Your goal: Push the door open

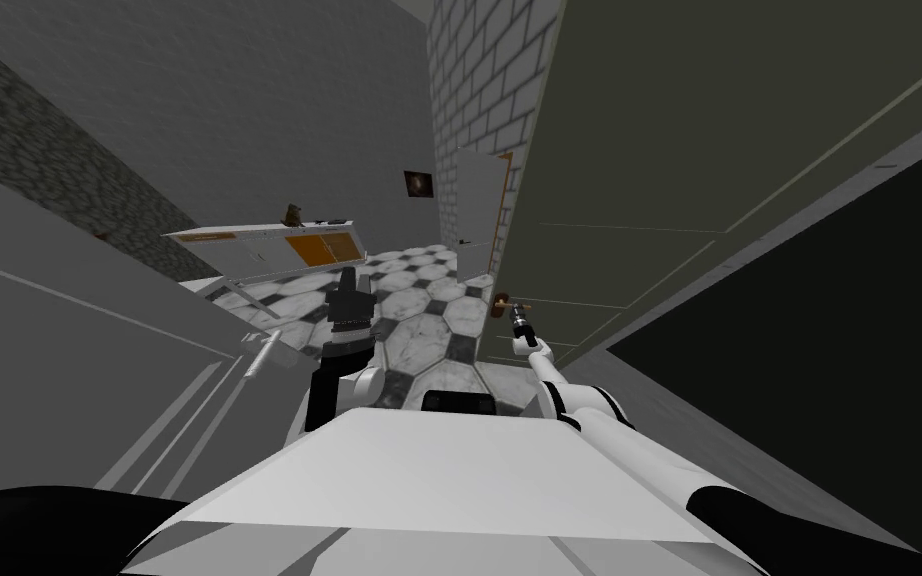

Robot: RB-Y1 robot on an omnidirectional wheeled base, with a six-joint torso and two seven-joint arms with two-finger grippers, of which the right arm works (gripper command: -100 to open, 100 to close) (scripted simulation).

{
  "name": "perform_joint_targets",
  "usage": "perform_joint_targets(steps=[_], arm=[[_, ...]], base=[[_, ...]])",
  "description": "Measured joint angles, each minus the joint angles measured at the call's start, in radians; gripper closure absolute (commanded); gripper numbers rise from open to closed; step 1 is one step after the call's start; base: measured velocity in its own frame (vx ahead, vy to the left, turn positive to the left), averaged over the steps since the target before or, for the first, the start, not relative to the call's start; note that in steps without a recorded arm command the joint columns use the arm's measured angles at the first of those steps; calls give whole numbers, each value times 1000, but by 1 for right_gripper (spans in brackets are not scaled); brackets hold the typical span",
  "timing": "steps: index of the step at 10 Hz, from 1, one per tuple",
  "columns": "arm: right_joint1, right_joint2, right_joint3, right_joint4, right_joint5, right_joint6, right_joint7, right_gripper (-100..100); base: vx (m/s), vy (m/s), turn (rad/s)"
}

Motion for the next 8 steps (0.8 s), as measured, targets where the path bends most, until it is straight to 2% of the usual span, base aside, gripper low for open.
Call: perform_joint_targets(steps=[2,3,5,6,8], arm=[[8,-6,-20,-9,-8,9,7,100],[-5,-13,-33,23,-13,-9,14,100],[9,-18,-44,-17,-18,11,18,100],[16,-20,-53,-19,-22,13,22,100],[4,-32,-81,26,-32,-11,37,100]], base=[[217,103,-74],[124,45,-28],[156,86,-54],[217,135,-89],[148,109,-68]])
